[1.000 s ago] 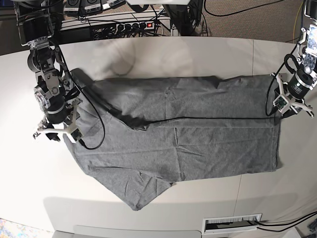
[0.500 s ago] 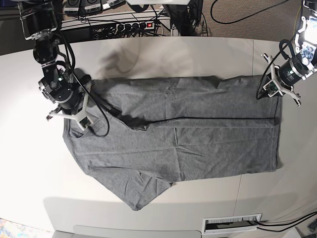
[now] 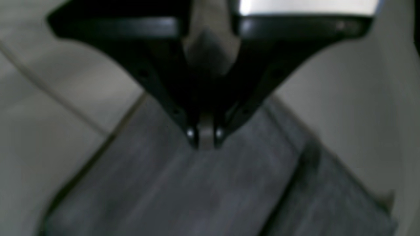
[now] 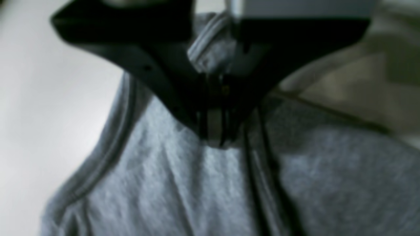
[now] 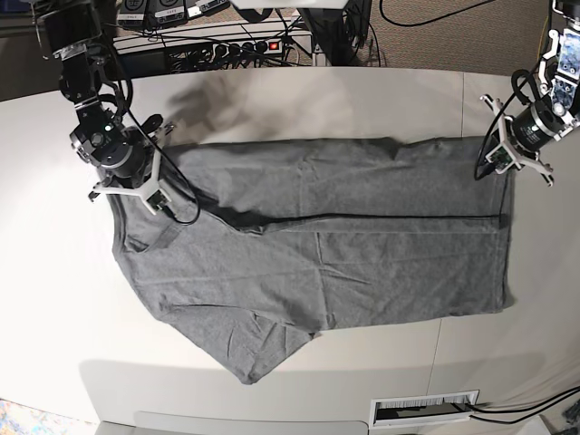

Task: Fold the T-shirt properly
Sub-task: 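Release the shirt and move both grippers toward the hem corners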

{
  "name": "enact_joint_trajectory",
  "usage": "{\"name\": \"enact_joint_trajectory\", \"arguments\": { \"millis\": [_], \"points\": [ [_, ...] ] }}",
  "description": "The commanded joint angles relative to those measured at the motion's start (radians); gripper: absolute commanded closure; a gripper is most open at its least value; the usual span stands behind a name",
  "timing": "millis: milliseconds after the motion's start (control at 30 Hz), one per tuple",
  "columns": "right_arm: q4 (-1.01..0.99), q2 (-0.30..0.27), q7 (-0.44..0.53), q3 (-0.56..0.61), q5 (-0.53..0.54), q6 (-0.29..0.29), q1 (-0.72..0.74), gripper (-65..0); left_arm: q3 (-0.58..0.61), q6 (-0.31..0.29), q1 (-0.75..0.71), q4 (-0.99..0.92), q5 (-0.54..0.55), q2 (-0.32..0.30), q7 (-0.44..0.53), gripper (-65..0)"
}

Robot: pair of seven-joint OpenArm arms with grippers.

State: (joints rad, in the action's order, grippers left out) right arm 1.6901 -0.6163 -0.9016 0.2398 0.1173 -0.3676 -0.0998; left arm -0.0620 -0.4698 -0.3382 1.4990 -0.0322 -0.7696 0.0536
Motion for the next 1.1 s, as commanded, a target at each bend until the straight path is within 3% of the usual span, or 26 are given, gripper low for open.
{"name": "enact_joint_trajectory", "arguments": {
  "millis": [0, 100, 233, 500, 800, 1067],
  "points": [
    [-0.023, -0.033, -0.034, -0.007, -0.034, -0.004, -0.002, 0.0, -0.012, 0.008, 0.006, -0.001, 0.009, -0.020, 0.027, 0.0],
    [-0.048, -0.063, 0.009, -0.007, -0.047, -0.002, -0.002, 0.0, -0.012, 0.008, 0.006, -0.040, -0.002, -0.020, 0.047, 0.0],
    [-0.049, -0.062, -0.010, -0.007, -0.035, -0.003, 0.000, 0.0, -0.012, -0.005, 0.005, -0.080, -0.027, -0.020, 0.090, 0.0],
    [-0.048, -0.063, -0.190, -0.007, 0.087, -0.003, -0.001, 0.0, -0.012, -0.097, -0.005, -0.080, -0.027, -0.035, 0.074, 0.0],
    [-0.034, -0.062, -0.259, -0.006, 0.239, -0.045, -0.051, 0.0, -0.012, -0.096, -0.101, -0.074, -0.067, -0.116, 0.074, 0.0],
    [0.129, -0.063, -0.293, -0.006, 0.267, -0.055, -0.168, 0.0, -0.012, -0.089, -0.201, 0.000, -0.087, -0.196, 0.025, 0.0]
  ]
}}
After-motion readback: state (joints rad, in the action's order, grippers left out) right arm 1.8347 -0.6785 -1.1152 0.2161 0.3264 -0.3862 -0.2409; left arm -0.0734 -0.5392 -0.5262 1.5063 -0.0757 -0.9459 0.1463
